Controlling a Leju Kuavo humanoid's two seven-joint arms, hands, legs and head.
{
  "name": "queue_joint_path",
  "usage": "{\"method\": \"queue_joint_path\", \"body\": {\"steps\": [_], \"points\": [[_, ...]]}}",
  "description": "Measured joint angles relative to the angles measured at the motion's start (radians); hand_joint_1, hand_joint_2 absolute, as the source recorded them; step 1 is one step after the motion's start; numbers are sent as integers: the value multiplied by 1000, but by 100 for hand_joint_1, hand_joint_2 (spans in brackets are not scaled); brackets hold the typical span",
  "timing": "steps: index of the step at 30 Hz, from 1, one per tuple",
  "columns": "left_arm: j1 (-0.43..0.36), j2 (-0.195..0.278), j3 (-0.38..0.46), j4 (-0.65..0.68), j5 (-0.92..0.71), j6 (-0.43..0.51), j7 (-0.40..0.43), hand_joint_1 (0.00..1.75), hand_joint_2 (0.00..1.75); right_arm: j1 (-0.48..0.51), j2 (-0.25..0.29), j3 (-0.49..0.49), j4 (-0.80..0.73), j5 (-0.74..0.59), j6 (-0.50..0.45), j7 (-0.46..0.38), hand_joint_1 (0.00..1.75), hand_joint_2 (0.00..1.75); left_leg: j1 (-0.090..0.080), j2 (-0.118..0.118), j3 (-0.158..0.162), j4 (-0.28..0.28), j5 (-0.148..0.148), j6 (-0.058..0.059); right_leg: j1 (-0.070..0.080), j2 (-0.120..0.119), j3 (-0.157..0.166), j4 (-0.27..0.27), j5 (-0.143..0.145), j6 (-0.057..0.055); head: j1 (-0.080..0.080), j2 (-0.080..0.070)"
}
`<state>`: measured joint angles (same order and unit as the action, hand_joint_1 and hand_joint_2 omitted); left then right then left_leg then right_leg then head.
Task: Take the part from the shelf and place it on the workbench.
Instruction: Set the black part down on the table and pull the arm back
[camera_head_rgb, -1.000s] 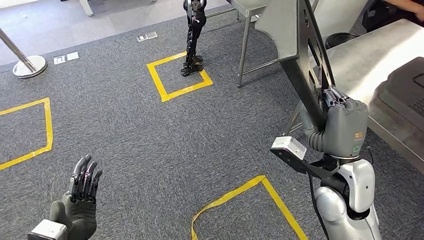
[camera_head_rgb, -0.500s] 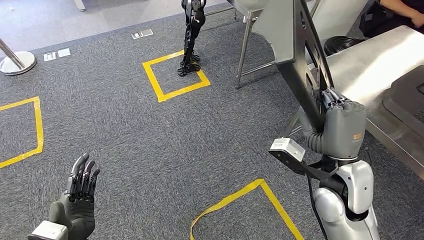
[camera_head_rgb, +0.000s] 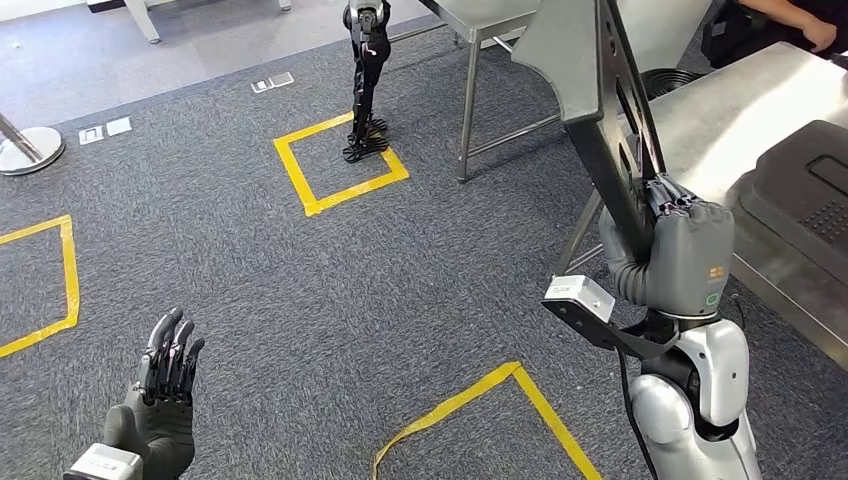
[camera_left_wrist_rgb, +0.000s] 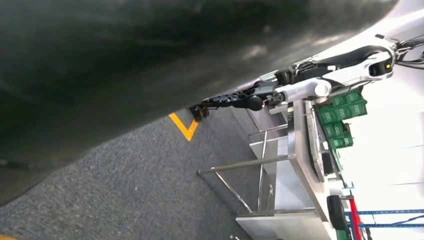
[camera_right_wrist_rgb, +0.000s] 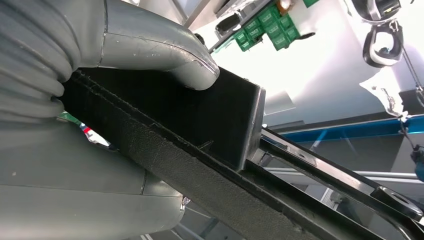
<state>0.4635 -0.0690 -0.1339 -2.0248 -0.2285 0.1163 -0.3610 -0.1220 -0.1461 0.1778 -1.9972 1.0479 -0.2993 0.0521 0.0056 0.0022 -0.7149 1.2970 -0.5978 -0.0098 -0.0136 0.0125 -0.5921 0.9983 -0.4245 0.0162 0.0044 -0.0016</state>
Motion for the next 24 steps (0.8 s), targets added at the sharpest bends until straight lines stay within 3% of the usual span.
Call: {"method": "queue_joint_path", "body": {"steps": [1, 2, 4, 5, 7, 10, 12, 14, 15, 16, 17, 19, 21, 23, 24], "points": [[0, 0, 0, 3, 0, 0, -2, 0, 0, 0, 0, 0, 0, -1, 0, -1, 175, 175, 0, -1, -5, 2, 12, 0, 0, 5, 1, 0, 0, 0, 0, 0], [0, 0, 0, 5, 0, 0, -2, 0, 0, 0, 1, 0, 0, -1, 0, -2, 175, 175, 1, -2, 10, -36, 42, 1, 0, 10, 3, 0, -1, 0, 0, 0], [-4, 0, 0, 6, 0, 0, -3, 0, 0, -2, 2, 0, 0, 0, 1, -2, 175, 175, 7, -16, 72, -165, 108, 2, 2, 21, 4, 5, -4, 4, 0, 0], [-6, 0, 0, 6, 0, 0, -2, 0, 0, -4, 3, 1, 0, 2, 2, -1, 175, 175, 9, -25, 97, -217, 128, 2, 4, 25, 2, 8, -6, 8, 1, 0], [-10, 1, -1, 6, -1, -1, 0, 0, 0, -7, 4, 1, 0, 6, 3, 2, 175, 175, 7, -35, 113, -255, 135, 6, 6, 32, -4, 12, -7, 18, 2, 0], [-6, 1, -1, 6, -2, -6, -11, 0, 0, 1, 6, 1, 0, 13, -1, 1, 175, 175, 2, -24, 113, -260, 141, 25, 1, 28, -16, 26, -16, 27, 2, 0], [2, 0, -1, 6, -3, -16, -23, 0, 0, 8, 7, 0, -1, 20, -6, -2, 175, 175, 5, -16, 114, -264, 143, 36, 1, 12, -60, 112, -58, 24, 5, 0], [6, -2, 1, 6, -3, -26, -28, 0, 0, 15, 9, 1, -3, 25, -9, -3, 175, 175, 3, -8, 112, -264, 143, 41, 2, 3, -129, 250, -113, 20, 6, 0], [6, -3, 2, 6, -4, -30, -27, 0, 0, 18, 10, 2, -3, 27, -8, -2, 175, 175, 2, -4, 111, -264, 142, 41, 2, 1, -153, 298, -128, 22, 6, 0], [6, -4, 2, 6, -4, -33, -27, 0, 0, 20, 11, 3, -4, 29, -8, -1, 175, 175, 2, 0, 111, -264, 142, 42, 2, 0, -157, 308, -127, 27, 6, 0], [6, -4, 2, 6, -4, -34, -25, 0, 0, 22, 12, 3, -4, 30, -7, 0, 175, 175, 1, 4, 112, -264, 142, 42, 2, -1, -141, 276, -111, 34, 6, 0], [5, -7, 3, 6, -5, -37, -23, 0, 0, 22, 13, 4, -9, 32, -7, 2, 175, 175, 0, 10, 114, -264, 141, 41, 5, -17, -61, 124, -60, 44, 6, 0], [6, -9, 3, 6, -6, -37, -22, 0, 0, 22, 15, 4, -15, 33, -7, 2, 175, 175, -4, 14, 115, -264, 139, 36, 12, -30, -5, 16, -27, 37, 6, 0], [6, -9, 3, 6, -6, -38, -21, 0, 0, 22, 16, 5, -18, 33, -7, 2, 175, 175, -6, 18, 118, -267, 137, 27, 18, -25, 2, 2, -19, 25, 5, 0], [6, -10, 3, 6, -6, -38, -21, 0, 0, 23, 17, 6, -19, 33, -6, 2, 175, 175, -5, 20, 118, -266, 136, 22, 14, -22, 5, -1, -16, 19, 5, 0]]}}
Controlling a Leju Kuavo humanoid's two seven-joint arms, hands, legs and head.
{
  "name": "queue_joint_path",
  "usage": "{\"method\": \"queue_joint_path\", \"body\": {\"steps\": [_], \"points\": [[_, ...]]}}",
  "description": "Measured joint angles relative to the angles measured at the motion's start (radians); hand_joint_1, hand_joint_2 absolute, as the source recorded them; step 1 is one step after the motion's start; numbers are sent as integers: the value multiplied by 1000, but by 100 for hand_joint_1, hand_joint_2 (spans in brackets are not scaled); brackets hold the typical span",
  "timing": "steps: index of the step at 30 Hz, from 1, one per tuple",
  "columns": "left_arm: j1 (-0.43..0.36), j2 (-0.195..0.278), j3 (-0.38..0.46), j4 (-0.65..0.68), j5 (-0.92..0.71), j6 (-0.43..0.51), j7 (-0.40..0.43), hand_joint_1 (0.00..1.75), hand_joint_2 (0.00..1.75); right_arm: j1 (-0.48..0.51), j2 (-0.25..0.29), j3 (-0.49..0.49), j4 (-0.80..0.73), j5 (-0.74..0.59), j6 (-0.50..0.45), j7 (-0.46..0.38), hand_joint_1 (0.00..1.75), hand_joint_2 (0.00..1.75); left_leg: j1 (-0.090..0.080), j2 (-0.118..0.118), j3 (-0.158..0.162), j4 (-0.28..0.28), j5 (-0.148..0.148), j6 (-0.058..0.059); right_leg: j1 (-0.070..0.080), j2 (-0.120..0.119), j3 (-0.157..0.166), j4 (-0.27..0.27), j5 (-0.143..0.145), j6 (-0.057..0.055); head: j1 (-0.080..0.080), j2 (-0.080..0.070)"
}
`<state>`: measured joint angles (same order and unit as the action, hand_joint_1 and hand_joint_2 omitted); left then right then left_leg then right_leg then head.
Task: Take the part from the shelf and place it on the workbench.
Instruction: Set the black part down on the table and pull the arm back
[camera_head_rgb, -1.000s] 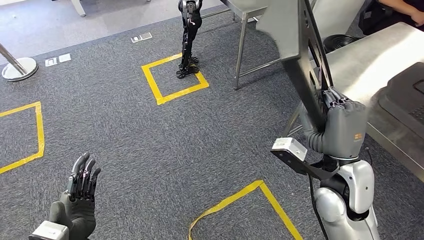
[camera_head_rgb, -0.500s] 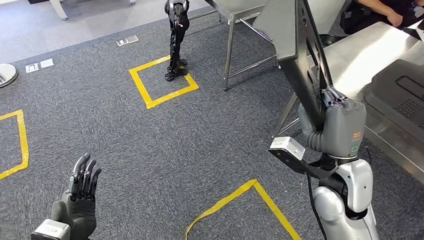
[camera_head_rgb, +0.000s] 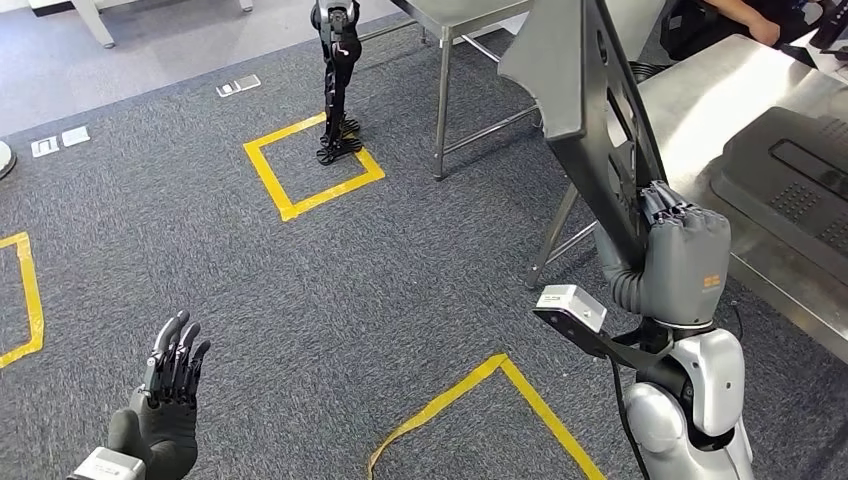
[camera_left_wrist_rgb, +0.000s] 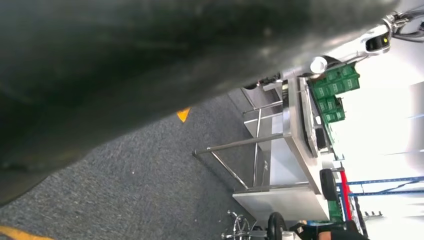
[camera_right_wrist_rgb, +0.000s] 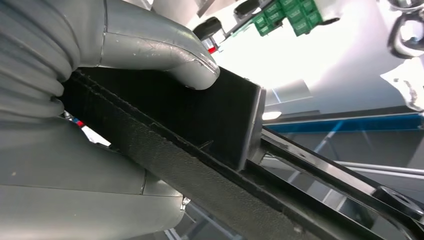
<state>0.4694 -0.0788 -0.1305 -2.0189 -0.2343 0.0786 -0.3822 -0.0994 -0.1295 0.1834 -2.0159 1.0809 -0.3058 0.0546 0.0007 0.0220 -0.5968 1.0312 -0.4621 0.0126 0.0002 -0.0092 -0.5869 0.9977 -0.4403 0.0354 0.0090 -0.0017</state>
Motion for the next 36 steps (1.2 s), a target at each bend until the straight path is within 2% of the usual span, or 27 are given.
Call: {"method": "queue_joint_path", "body": {"steps": [2, 3, 5, 6, 7, 8, 10, 11, 12, 13, 15, 17, 18, 19, 21, 22, 23, 24, 25, 27, 28, 30, 32, 34, 36], "points": [[1, 0, 0, 0, -3, 0, -1, 0, 0, 1, 2, 0, -2, 1, 0, 0, 175, 175, 2, -6, -9, 30, -22, -9, -9, 6, 10, -6, 4, -10, -1, 0], [1, 0, 0, 0, -6, -1, -3, 0, 0, 3, 3, 0, -2, 2, -1, 0, 175, 175, 3, -12, -27, 74, -49, -14, -13, 8, 17, -9, 5, -14, -2, 0], [3, -3, 2, 1, -12, -11, -11, 0, 0, 10, 5, 0, -2, 5, -5, -1, 175, 175, 4, -21, -88, 206, -115, -21, -14, 13, 22, -9, 3, -18, -3, 0], [3, -6, 6, 2, -16, -20, -16, 0, 0, 16, 6, 0, -2, 8, -8, -1, 175, 175, 5, -22, -118, 261, -133, -23, -14, 17, 23, -9, 2, -19, -3, 0], [2, -12, 10, 4, -21, -32, -20, 0, 0, 23, 8, 0, -3, 13, -10, -2, 175, 175, 7, -22, -132, 282, -130, -26, -14, 22, 24, -8, 1, -19, -3, 0], [1, -19, 16, 6, -27, -46, -23, 0, 0, 30, 11, 0, -4, 17, -12, -3, 175, 175, 10, -22, -126, 262, -107, -27, -15, 28, 26, -8, 0, -19, -3, 0], [0, -36, 30, 9, -40, -73, -31, 0, 0, 44, 18, 1, -8, 31, -18, -4, 175, 175, 20, -31, -67, 136, -35, -33, -19, 40, 30, -3, -6, -12, -3, 0], [0, -46, 38, 10, -45, -86, -37, 0, 0, 49, 21, 1, -11, 42, -21, -5, 175, 175, 23, -40, -38, 77, -13, -35, -18, 47, 29, 4, -11, -6, -3, 0], [1, -56, 47, 12, -48, -98, -42, 0, 0, 53, 25, 1, -14, 53, -22, -5, 175, 175, 24, -48, -20, 38, -2, -35, -17, 52, 26, 9, -14, 0, -3, 0], [1, -67, 57, 13, -49, -109, -46, 0, 0, 55, 30, 4, -17, 66, -22, -5, 175, 175, 22, -53, -13, 21, -2, -32, -16, 57, 22, 12, -16, 6, -3, 0], [2, -89, 86, 16, -48, -138, -51, 0, 0, 54, 42, 15, -18, 92, -15, 4, 175, 175, 14, -45, -14, 18, -2, -17, -17, 65, 17, 10, -15, 16, -3, 0], [1, -112, 121, 16, -48, -181, -60, 0, 0, 46, 55, 33, -13, 113, -10, 21, 175, 175, 14, -36, -12, 15, 2, -1, -18, 53, -1, 36, -28, 20, -2, 0], [0, -126, 139, 17, -51, -207, -66, 0, 0, 40, 59, 42, -11, 119, -10, 30, 175, 175, 14, -32, -12, 13, 4, 5, -18, 42, -23, 77, -47, 18, -1, 0], [-2, -141, 158, 17, -57, -233, -70, 0, 0, 33, 63, 49, -8, 123, -11, 38, 175, 175, 14, -29, -14, 13, 5, 9, -18, 31, -56, 139, -73, 15, 0, 0], [-9, -167, 192, 20, -71, -271, -74, 0, 0, 25, 67, 60, -3, 128, -11, 49, 175, 175, 12, -22, -18, 13, 5, 12, -17, 23, -124, 276, -121, 13, 1, 0], [-12, -176, 204, 21, -76, -281, -74, 0, 0, 24, 68, 63, -1, 129, -11, 52, 175, 175, 11, -18, -19, 13, 5, 13, -17, 22, -141, 309, -128, 15, 1, 0], [-15, -184, 213, 23, -79, -286, -74, 0, 0, 23, 69, 66, 0, 129, -10, 54, 175, 175, 10, -15, -19, 13, 5, 13, -17, 21, -137, 301, -120, 21, 1, 0], [-18, -190, 220, 24, -81, -289, -74, 0, 0, 23, 70, 68, 1, 129, -10, 55, 175, 175, 10, -12, -18, 13, 5, 13, -15, 19, -111, 249, -98, 27, 1, 0], [-20, -196, 226, 25, -82, -291, -74, 0, 0, 21, 70, 70, 2, 128, -10, 56, 175, 175, 10, -9, -17, 13, 5, 13, -13, 10, -70, 171, -70, 32, 2, 0], [-22, -205, 237, 26, -83, -296, -75, 0, 0, 19, 72, 72, 2, 127, -12, 57, 175, 175, 6, -3, -15, 13, 4, 9, -4, -8, -6, 43, -28, 27, 1, 0], [-23, -208, 241, 27, -84, -299, -76, 0, 0, 18, 72, 73, 2, 126, -13, 57, 175, 175, 5, 0, -14, 13, 4, 6, 1, -12, 6, 15, -20, 20, 0, 0], [-24, -213, 247, 31, -87, -305, -78, 0, 0, 19, 72, 73, 1, 127, -17, 57, 175, 175, 5, 6, -11, 9, 5, -4, 4, -4, 6, 7, -16, 6, -1, 0], [-25, -216, 249, 34, -89, -308, -78, 0, 0, 27, 69, 70, -3, 127, -23, 57, 175, 175, 6, 2, -14, 23, -8, -14, -6, 4, 17, -2, -9, -8, -2, 0], [-25, -216, 248, 34, -90, -306, -78, 0, 0, 39, 66, 64, -12, 122, -30, 57, 175, 175, 8, -12, -47, 106, -61, -22, -15, 11, 29, -9, -5, -19, -5, 0], [-24, -216, 248, 34, -91, -304, -75, 0, 0, 52, 63, 56, -20, 116, -34, 57, 175, 175, 10, -20, -107, 233, -122, -27, -14, 20, 31, -9, -5, -22, -7, 0]]}}
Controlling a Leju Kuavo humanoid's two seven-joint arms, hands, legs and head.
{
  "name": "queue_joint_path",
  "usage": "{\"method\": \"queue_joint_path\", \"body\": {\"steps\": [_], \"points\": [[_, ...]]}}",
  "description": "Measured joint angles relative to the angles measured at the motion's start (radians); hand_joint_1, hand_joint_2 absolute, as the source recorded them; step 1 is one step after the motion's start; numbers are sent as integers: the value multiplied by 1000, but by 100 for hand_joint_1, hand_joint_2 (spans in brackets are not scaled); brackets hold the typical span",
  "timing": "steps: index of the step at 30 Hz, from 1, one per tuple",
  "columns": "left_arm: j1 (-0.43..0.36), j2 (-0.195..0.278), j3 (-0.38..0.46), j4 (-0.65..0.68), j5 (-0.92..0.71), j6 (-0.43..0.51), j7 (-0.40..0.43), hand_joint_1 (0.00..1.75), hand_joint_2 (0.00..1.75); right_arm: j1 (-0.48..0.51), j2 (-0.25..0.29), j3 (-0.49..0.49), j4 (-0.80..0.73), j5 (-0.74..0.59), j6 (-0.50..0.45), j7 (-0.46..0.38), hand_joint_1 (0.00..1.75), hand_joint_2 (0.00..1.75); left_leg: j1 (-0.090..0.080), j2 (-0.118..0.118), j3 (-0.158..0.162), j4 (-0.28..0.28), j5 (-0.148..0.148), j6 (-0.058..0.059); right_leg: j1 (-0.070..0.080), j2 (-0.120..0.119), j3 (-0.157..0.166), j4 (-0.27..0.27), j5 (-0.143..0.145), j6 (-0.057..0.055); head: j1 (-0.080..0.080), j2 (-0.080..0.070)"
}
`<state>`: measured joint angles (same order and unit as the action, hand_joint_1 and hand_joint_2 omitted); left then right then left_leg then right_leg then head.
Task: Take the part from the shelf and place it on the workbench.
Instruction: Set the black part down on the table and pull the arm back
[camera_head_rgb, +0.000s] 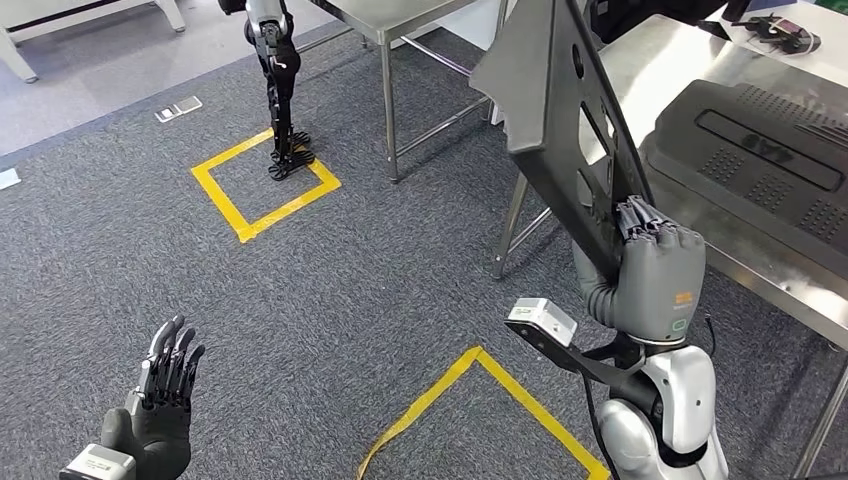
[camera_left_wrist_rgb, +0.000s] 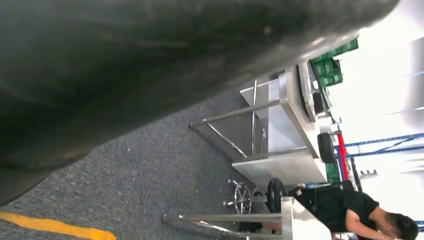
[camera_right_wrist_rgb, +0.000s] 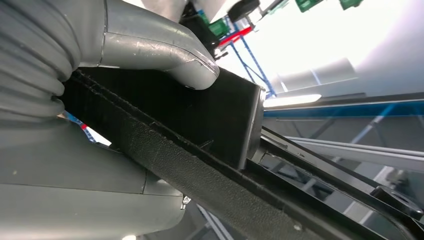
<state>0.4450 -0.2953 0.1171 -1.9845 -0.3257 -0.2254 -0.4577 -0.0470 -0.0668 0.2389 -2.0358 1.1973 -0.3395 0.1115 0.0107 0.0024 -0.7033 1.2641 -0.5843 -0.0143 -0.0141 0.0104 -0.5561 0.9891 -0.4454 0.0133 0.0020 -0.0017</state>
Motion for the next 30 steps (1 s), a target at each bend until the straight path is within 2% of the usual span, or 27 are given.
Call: {"method": "queue_joint_path", "body": {"steps": [1, 2, 3, 5, 7, 9, 11, 13, 15, 16, 17, 18, 20, 21, 22, 24, 26, 27, 28, 30], "points": [[0, 0, 0, 0, 0, 1, 2, 0, 0, 6, -2, -3, -4, -2, 0, 0, 175, 175, 1, -1, -21, 39, -9, -2, 0, 6, 0, 0, 0, 0, 0, 0], [0, 0, -1, 0, -1, 2, 4, 0, 0, 11, -3, -6, -7, -3, 0, 0, 175, 175, 3, -2, -25, 43, 2, -4, -1, 13, 1, 1, -1, 0, 0, 0], [0, 0, -1, 0, -1, 3, 6, 0, 0, 15, -5, -8, -10, -4, 1, 0, 175, 175, 6, -3, -9, 7, 31, -5, -2, 21, 2, 2, -2, 2, 0, 0], [-1, 0, -1, 0, -2, 3, 6, 0, 0, 19, -7, -11, -16, -4, 1, 0, 175, 175, 14, -19, 54, -122, 97, -11, -3, 37, 1, 10, -8, 10, 0, 0], [-2, 0, -2, 1, -5, 4, 8, 0, 0, 20, -9, -14, -22, -4, 1, 0, 175, 175, 16, -37, 92, -200, 120, -9, -1, 48, -6, 21, -15, 22, 1, 0], [-3, 0, -5, 1, -7, 6, 10, 0, 0, 26, -13, -16, -28, -4, 1, 1, 175, 175, 10, -36, 92, -209, 117, 4, -3, 56, -14, 22, -15, 30, 0, 0], [-5, 0, -13, 1, -4, 15, 13, 0, 0, 34, -18, -21, -35, -4, -1, 2, 175, 175, 9, -28, 92, -213, 121, 19, -6, 45, -25, 33, -20, 37, 0, 0], [-5, 1, -26, 1, 3, 29, 18, 0, 0, 40, -26, -32, -44, -6, -2, 2, 175, 175, 10, -20, 91, -216, 123, 31, -4, 20, -65, 112, -56, 34, 4, 0], [-3, 3, -36, 1, 11, 45, 24, 0, 0, 46, -31, -40, -48, -8, -2, 1, 175, 175, 8, -9, 89, -216, 123, 37, -3, 6, -136, 248, -107, 28, 6, 0], [-1, 6, -41, 2, 16, 55, 27, 0, 0, 50, -33, -42, -48, -7, -2, -2, 175, 175, 7, -2, 88, -216, 123, 38, -3, 4, -161, 296, -120, 29, 6, 0], [3, 10, -47, 2, 21, 67, 29, 0, 0, 56, -35, -45, -48, -6, -2, -4, 175, 175, 6, 4, 88, -216, 122, 38, -3, 3, -170, 312, -120, 34, 6, 0], [9, 16, -53, 3, 26, 80, 31, 0, 0, 60, -35, -47, -48, -4, -2, -8, 175, 175, 6, 10, 88, -216, 122, 38, -3, 1, -158, 284, -105, 41, 6, 0], [22, 26, -60, 5, 37, 100, 29, 0, 0, 60, -35, -51, -47, -1, 1, -14, 175, 175, 5, 20, 89, -216, 122, 37, -2, -19, -88, 143, -55, 53, 7, 0], [25, 29, -60, 5, 42, 105, 28, 0, 0, 52, -33, -50, -45, 2, 6, -16, 175, 175, 3, 24, 89, -215, 121, 34, 1, -30, -54, 79, -34, 53, 6, 0], [26, 31, -59, 6, 47, 106, 29, 0, 0, 40, -30, -46, -39, 6, 12, -16, 175, 175, 1, 28, 89, -216, 121, 30, 5, -38, -33, 39, -20, 48, 6, 0], [26, 32, -54, 7, 53, 96, 32, 0, 0, 15, -21, -36, -25, 15, 22, -11, 175, 175, -2, 37, 92, -219, 122, 19, 12, -34, -30, 25, -11, 35, 4, 0], [24, 32, -49, 9, 51, 82, 35, 0, 0, 1, -15, -27, -15, 17, 23, -5, 175, 175, 1, 39, 94, -216, 117, 7, 7, -24, -26, 18, -4, 23, 3, 0], [24, 32, -47, 9, 48, 78, 35, 0, 0, -2, -13, -24, -11, 17, 22, -4, 175, 175, 2, 33, 89, -196, 101, 3, 2, -20, -20, 13, -1, 16, 1, 0], [24, 33, -44, 10, 46, 75, 34, 0, 0, -4, -11, -22, -7, 18, 22, -4, 175, 175, 3, 23, 73, -155, 74, 0, -2, -17, -14, 10, 1, 9, -1, 0], [26, 33, -38, 15, 43, 72, 32, 0, 0, -7, -8, -18, 2, 17, 21, -3, 175, 175, 4, 4, 16, -28, 10, -3, -3, -9, -12, 9, 2, 3, -6, 0]]}}
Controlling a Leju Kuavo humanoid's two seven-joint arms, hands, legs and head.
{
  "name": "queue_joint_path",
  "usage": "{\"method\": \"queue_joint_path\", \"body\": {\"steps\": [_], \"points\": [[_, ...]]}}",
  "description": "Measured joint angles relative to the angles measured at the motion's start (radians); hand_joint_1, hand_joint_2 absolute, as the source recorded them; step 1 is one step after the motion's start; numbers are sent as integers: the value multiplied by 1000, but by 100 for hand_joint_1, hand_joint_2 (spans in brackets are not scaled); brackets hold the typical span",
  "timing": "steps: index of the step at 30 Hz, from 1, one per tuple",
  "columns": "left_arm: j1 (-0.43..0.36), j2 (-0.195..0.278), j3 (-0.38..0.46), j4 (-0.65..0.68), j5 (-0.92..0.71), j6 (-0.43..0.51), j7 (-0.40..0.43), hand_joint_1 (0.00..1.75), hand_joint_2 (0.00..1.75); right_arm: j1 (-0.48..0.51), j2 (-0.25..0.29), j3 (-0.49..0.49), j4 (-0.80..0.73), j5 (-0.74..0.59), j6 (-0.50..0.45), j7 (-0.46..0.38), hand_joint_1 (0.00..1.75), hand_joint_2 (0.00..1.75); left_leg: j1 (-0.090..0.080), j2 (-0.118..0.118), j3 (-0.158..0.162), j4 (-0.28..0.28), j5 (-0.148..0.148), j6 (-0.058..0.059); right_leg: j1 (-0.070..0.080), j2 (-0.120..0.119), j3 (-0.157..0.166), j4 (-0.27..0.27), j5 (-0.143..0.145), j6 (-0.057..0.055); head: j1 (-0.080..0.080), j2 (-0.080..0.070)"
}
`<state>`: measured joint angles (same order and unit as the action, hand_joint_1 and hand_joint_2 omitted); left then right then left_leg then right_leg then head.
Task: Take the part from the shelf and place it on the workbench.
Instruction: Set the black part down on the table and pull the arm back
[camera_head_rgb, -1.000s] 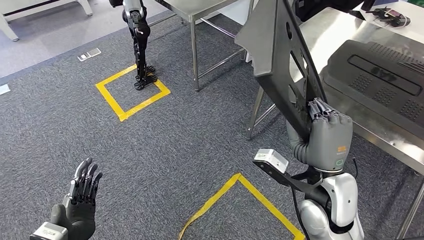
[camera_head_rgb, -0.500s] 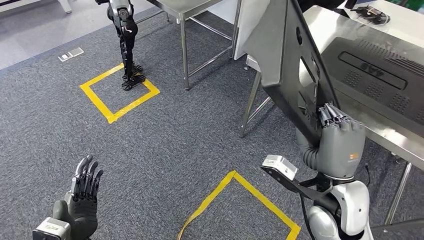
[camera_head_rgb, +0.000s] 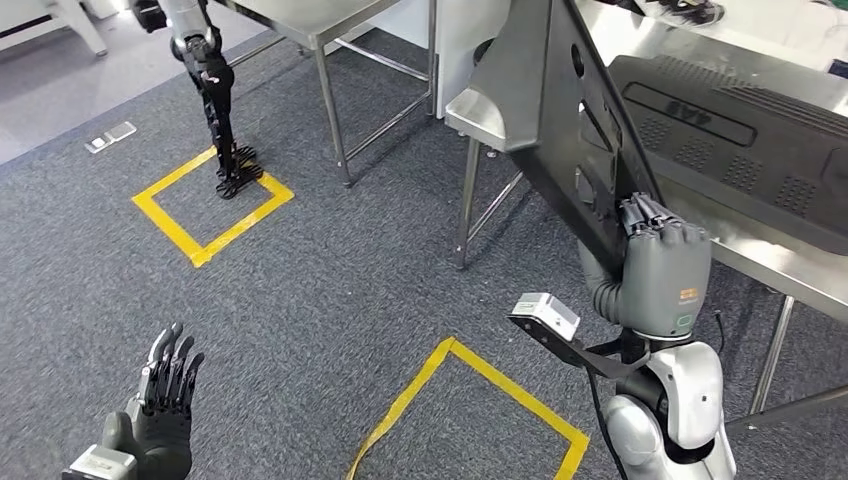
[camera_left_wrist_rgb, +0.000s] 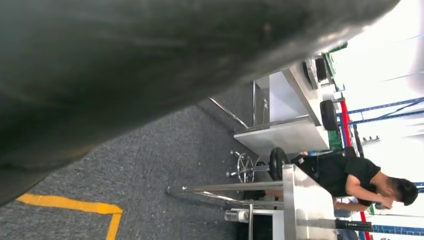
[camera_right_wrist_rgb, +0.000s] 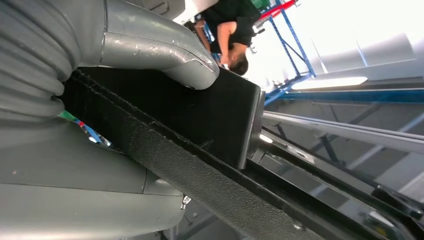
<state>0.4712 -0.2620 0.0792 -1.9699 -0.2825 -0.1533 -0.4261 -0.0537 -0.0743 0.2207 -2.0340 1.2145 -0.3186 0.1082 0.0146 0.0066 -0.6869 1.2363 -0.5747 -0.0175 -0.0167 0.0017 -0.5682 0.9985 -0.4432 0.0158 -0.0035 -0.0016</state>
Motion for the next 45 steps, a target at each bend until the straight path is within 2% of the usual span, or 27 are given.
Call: {"method": "queue_joint_path", "body": {"steps": [1, 2, 3, 6, 8, 10, 12, 13, 16, 17, 18, 19, 20, 21, 23, 25, 27, 29, 31, 32, 35, 36, 37, 40, 41, 43, 45], "points": [[0, 0, 3, 3, -1, -2, -1, 0, 0, 0, 1, 2, 4, -1, 0, 0, 175, 175, 0, -4, -27, 54, -19, -1, 1, 6, 0, 0, 0, 0, -1, 0], [0, 1, 6, 4, -1, -4, -1, 0, 0, 0, 3, 4, 8, -2, 0, 0, 175, 175, 0, -6, -42, 79, -20, -2, 2, 12, 1, 1, -1, 0, -1, 0], [-1, 1, 8, 5, -2, -7, -1, 0, 0, 0, 5, 6, 11, -4, 0, 0, 175, 175, 0, -7, -36, 63, 1, -2, 2, 20, 2, 1, -1, 0, -1, 0], [-12, 0, 13, 6, -4, -20, 0, 0, 0, -4, 9, 8, 15, -6, -1, 1, 175, 175, 6, -29, 50, -122, 97, -1, 3, 43, 3, 12, -8, 6, -1, 0], [-22, -2, 18, 8, -8, -28, 2, 0, 0, -7, 11, 8, 16, -7, -2, 2, 175, 175, 5, -40, 76, -180, 111, 5, 6, 54, -4, 18, -12, 16, 0, 0], [-28, -6, 21, 9, -12, -34, 2, 0, 0, -7, 11, 9, 17, -8, -4, 2, 175, 175, 0, -31, 75, -183, 112, 18, 3, 61, -12, 17, -10, 24, 0, 0], [-34, -8, 23, 9, -15, -40, 1, 0, 0, -6, 11, 8, 17, -8, -9, 2, 175, 175, 3, -21, 75, -188, 116, 32, 3, 49, -28, 39, -22, 29, 3, 0], [-37, -9, 23, 9, -17, -42, 1, 0, 0, -4, 10, 7, 17, -8, -14, 3, 175, 175, 5, -16, 74, -189, 118, 37, 3, 38, -48, 76, -40, 28, 6, 0], [-38, -10, 23, 12, -20, -44, -1, 0, 0, 11, 7, 4, 16, -12, -28, 4, 175, 175, 3, 0, 71, -189, 117, 43, 3, 13, -144, 270, -116, 25, 11, 0], [-39, -10, 23, 14, -21, -44, -2, 0, 0, 17, 6, 2, 16, -14, -30, 4, 175, 175, 3, 6, 71, -189, 117, 43, 3, 11, -163, 306, -125, 28, 11, 0], [-39, -10, 23, 16, -21, -45, -3, 0, 0, 23, 5, 1, 16, -15, -31, 4, 175, 175, 3, 12, 71, -189, 117, 43, 3, 9, -161, 299, -117, 35, 11, 0], [-39, -10, 23, 17, -21, -45, -4, 0, 0, 29, 4, -2, 15, -16, -33, 4, 175, 175, 3, 18, 71, -189, 116, 42, 3, 5, -136, 249, -95, 44, 11, 0], [-40, -10, 21, 18, -22, -45, -6, 0, 0, 36, 2, -7, 10, -17, -37, 4, 175, 175, 3, 22, 72, -189, 116, 42, 3, -9, -94, 167, -66, 51, 11, 0], [-40, -10, 17, 18, -22, -45, -7, 0, 0, 46, -1, -13, 2, -19, -44, 5, 175, 175, 1, 25, 73, -190, 116, 40, 5, -24, -58, 95, -42, 53, 11, 0], [-39, -10, 8, 17, -22, -40, -8, 0, 0, 70, -8, -28, -20, -24, -61, 6, 175, 175, -3, 29, 78, -191, 114, 33, 11, -44, -19, 15, -16, 42, 10, 0], [-39, -10, -1, 16, -22, -35, -7, 0, 0, 91, -14, -42, -38, -31, -71, 6, 175, 175, -3, 39, 84, -196, 112, 21, 16, -35, -21, 11, -10, 25, 10, 0], [-39, -9, -8, 16, -22, -33, -7, 0, 0, 106, -18, -52, -51, -35, -73, 5, 175, 175, -1, 36, 84, -186, 100, 10, 9, -22, -11, 4, -3, 11, 9, 0], [-38, -8, -11, 16, -22, -26, -6, 0, 0, 115, -20, -59, -60, -36, -74, 1, 175, 175, 0, 14, 53, -107, 49, 4, 2, -8, -1, -1, 2, 1, 5, 0], [-33, -3, -15, 17, -20, -8, -4, 0, 0, 124, -21, -66, -63, -38, -76, -6, 175, 175, 0, 0, -3, 14, -12, 2, 5, 5, 0, 0, 2, -3, 3, 0], [-31, -1, -17, 17, -19, -1, -3, 0, 0, 128, -21, -68, -63, -39, -76, -8, 175, 175, -1, -2, -22, 53, -29, 1, 6, 9, 0, 0, 2, -4, 3, 0], [-28, 2, -18, 17, -18, 3, -3, 0, 0, 131, -21, -70, -64, -41, -77, -10, 175, 175, -1, -3, -34, 77, -36, 1, 6, 12, 0, 0, 2, -4, 3, 0], [-24, 5, -21, 17, -16, 8, -2, 0, 0, 135, -22, -71, -64, -42, -77, -12, 175, 175, -1, -4, -38, 81, -32, 2, 7, 16, 1, 0, 1, -4, 3, 0], [-21, 12, -28, 17, -11, 19, 0, 0, 0, 139, -22, -76, -64, -47, -76, -15, 175, 175, -1, -7, -21, 39, 1, 4, 8, 25, 3, 1, 0, -5, 3, 0], [-10, 50, -70, 12, 15, 80, 20, 0, 0, 148, -27, -100, -69, -71, -69, -27, 175, 175, -7, -29, 72, -170, 112, 23, 9, 63, 1, 5, -7, 8, 3, 0], [-9, 60, -81, 10, 20, 95, 24, 0, 0, 148, -29, -105, -70, -76, -67, -30, 175, 175, -8, -33, 84, -196, 118, 30, 9, 68, -4, 6, -9, 14, 3, 0], [-8, 67, -93, 7, 22, 104, 28, 0, 0, 146, -31, -112, -71, -79, -66, -33, 175, 175, -5, -24, 84, -202, 122, 41, 10, 50, -19, 28, -24, 19, 6, 0], [-4, 73, -101, 6, 23, 109, 27, 0, 0, 145, -34, -116, -72, -83, -66, -35, 175, 175, -2, -13, 83, -205, 123, 49, 9, 21, -66, 129, -75, 17, 10, 0]]}}
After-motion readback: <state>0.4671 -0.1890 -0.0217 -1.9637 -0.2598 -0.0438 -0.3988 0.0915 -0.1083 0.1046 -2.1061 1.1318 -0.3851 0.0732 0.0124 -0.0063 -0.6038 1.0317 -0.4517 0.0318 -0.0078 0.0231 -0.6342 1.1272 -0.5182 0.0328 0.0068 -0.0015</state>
